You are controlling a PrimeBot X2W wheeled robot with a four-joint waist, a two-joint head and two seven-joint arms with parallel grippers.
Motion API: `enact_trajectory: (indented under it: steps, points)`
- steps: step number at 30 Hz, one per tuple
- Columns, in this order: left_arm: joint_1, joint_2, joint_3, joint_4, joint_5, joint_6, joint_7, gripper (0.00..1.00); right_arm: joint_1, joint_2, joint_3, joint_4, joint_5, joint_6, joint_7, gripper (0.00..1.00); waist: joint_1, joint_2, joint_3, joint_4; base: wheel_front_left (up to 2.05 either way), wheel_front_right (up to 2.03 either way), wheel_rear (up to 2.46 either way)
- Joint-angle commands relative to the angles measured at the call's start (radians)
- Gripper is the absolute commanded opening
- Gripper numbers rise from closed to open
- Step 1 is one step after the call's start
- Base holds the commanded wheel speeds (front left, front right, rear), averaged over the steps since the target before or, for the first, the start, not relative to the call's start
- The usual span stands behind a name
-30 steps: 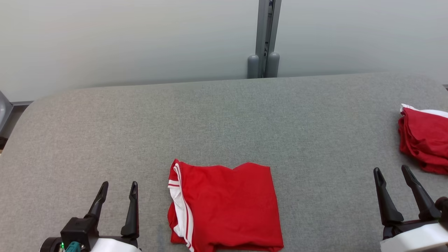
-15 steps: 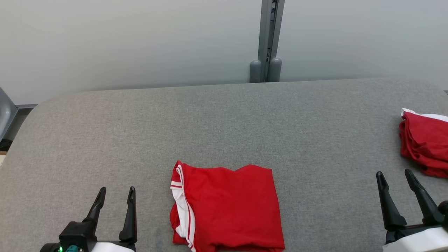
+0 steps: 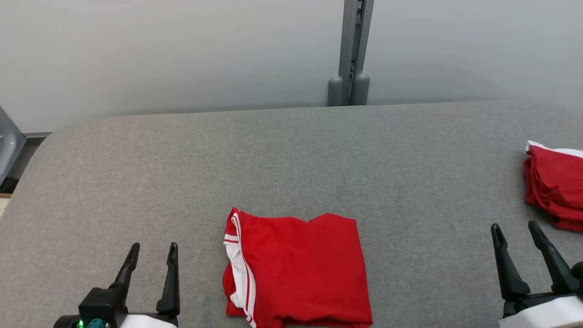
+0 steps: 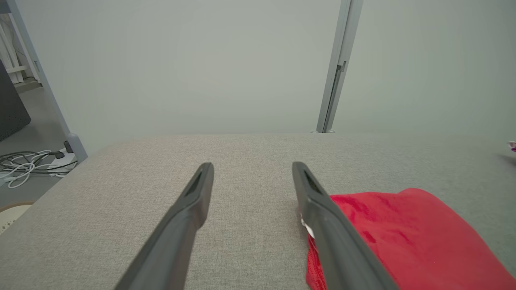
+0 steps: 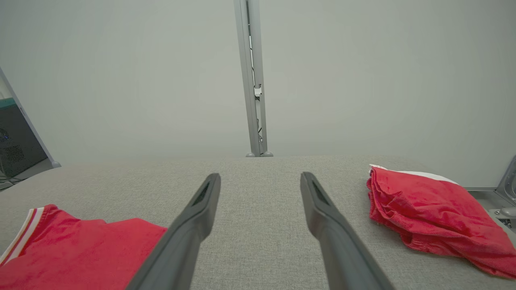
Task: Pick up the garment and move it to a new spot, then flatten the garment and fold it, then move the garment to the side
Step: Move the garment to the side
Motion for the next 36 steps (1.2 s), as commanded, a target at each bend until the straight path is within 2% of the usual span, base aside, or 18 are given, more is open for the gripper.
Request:
enact_trajectory:
  steps: [1, 11, 25, 31, 32, 33, 36]
  points:
    - [-0.015, 0.006, 0.0, 0.001, -0.003, 0.003, -0.007, 1.0, 0.006, -0.003, -0.007, -0.007, -0.006, 0.0, 0.0, 1.0, 0.0, 0.0, 0.004, 0.001, 0.0, 0.0, 0.0]
    - [-0.087, -0.008, -0.023, -0.003, 0.014, -0.014, -0.012, 1.0, -0.037, -0.017, 0.021, 0.056, 0.012, 0.0, 0.016, 1.0, 0.0, 0.0, 0.077, 0.049, 0.0, 0.0, 0.0]
    - [-0.196, -0.083, -0.042, 0.052, 0.026, -0.04, -0.045, 1.0, -0.201, -0.046, 0.379, 0.335, 0.148, 0.0, 0.032, 1.0, 0.0, 0.0, 0.19, 0.146, 0.0, 0.0, 0.0]
    - [-0.219, -0.104, -0.038, 0.069, 0.038, -0.056, -0.052, 1.0, -0.263, -0.062, 0.511, 0.434, 0.232, 0.0, 0.106, 0.99, 0.0, 0.0, 0.211, 0.161, 0.0, 0.0, 0.0]
    - [-0.22, -0.106, -0.036, 0.071, 0.04, -0.055, -0.052, 1.0, -0.272, -0.066, 0.533, 0.447, 0.251, 0.0, 0.125, 0.41, 0.0, 0.0, 0.213, 0.161, 0.0, 0.0, 0.0]
    - [-0.222, -0.109, -0.034, 0.073, 0.039, -0.057, -0.052, 1.0, -0.281, -0.072, 0.554, 0.457, 0.266, 0.0, 0.14, 0.0, 0.0, 0.0, 0.214, 0.161, 0.0, 0.0, 0.0]
    - [-0.224, -0.114, -0.024, 0.071, 0.044, -0.062, -0.053, 1.0, -0.323, -0.113, 0.585, 0.444, 0.284, 0.0, 0.138, 0.0, 0.0, 0.0, 0.219, 0.153, 0.0, 0.0, 0.0]
